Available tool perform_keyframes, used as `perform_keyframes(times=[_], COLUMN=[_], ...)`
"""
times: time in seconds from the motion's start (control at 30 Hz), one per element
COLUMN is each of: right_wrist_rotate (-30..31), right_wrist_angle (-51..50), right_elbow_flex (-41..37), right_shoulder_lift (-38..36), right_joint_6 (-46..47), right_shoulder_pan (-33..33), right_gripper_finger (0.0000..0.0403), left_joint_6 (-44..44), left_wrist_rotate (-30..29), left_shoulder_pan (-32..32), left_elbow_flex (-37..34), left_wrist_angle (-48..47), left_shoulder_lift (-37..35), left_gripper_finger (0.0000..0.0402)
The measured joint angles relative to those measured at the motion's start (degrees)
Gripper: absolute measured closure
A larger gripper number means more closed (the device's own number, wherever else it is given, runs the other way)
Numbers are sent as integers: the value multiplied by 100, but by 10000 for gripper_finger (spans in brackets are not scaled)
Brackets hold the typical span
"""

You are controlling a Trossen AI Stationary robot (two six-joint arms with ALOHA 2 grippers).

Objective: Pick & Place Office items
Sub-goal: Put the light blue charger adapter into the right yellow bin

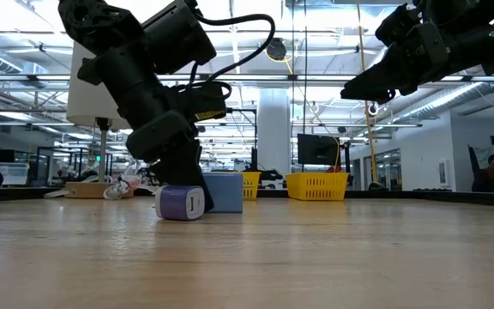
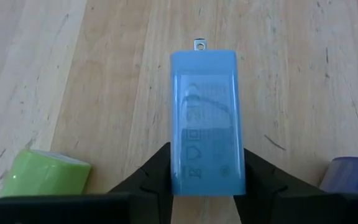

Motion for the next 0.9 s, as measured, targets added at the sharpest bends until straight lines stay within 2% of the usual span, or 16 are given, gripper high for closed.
perform_keyframes(times=[0.17, 0.47, 0.63, 0.9], right_wrist_rotate=[0, 4, 0, -2], right_wrist_angle=[0, 3, 7, 9], right_elbow_flex=[0, 0, 0, 0], right_shoulder_lift=[0, -2, -2, -2], right_joint_6=[0, 0, 24, 173], right_shoulder_pan=[0, -1, 0, 0], right_gripper_finger=[232, 232, 232, 232], left_joint_6=[-3, 63, 397, 923], left_wrist_rotate=[-4, -187, -214, -513], left_shoulder_pan=[0, 0, 0, 0], left_elbow_flex=[0, 0, 5, 7], left_wrist_angle=[88, 391, 1045, 2302], left_shoulder_lift=[4, -436, -632, -627], left_gripper_finger=[268, 280, 267, 281])
